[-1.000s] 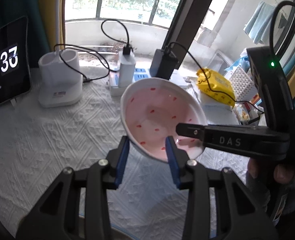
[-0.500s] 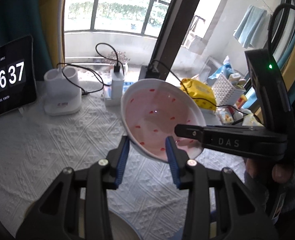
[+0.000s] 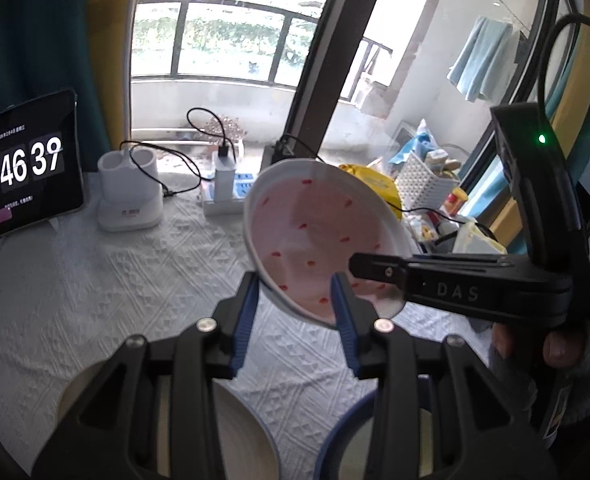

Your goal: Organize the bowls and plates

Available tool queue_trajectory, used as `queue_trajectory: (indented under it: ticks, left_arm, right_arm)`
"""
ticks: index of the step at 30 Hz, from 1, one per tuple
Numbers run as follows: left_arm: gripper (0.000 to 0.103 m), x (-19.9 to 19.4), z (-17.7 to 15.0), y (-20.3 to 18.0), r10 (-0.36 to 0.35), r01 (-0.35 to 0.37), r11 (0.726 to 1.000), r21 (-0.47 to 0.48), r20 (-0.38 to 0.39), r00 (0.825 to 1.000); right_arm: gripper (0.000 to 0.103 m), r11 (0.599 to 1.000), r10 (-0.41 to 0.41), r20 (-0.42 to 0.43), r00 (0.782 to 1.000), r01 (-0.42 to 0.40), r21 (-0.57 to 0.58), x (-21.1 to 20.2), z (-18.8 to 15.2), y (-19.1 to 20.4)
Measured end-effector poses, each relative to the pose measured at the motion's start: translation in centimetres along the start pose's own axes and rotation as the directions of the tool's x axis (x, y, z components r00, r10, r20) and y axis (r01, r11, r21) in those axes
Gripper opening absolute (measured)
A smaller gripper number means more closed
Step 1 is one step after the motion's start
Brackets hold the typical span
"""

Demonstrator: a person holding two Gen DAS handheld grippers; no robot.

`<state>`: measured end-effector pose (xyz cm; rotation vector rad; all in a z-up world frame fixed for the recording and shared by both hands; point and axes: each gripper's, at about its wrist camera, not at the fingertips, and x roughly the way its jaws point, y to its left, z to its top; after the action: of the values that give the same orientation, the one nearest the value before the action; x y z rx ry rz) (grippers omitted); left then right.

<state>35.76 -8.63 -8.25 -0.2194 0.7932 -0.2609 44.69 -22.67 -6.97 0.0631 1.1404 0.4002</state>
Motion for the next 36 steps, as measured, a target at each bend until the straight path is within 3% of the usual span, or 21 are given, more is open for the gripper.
queue_trajectory:
  ticks: [36]
  left_arm:
    - [0.038, -5.9, -5.4, -3.9, -0.097, 0.098, 0.990, 0.100, -0.007, 0.995]
  right_arm:
    - [0.021, 0.997, -0.053, 0.062, 0.997, 0.049, 0.067, -6.6, -9.8, 0.0]
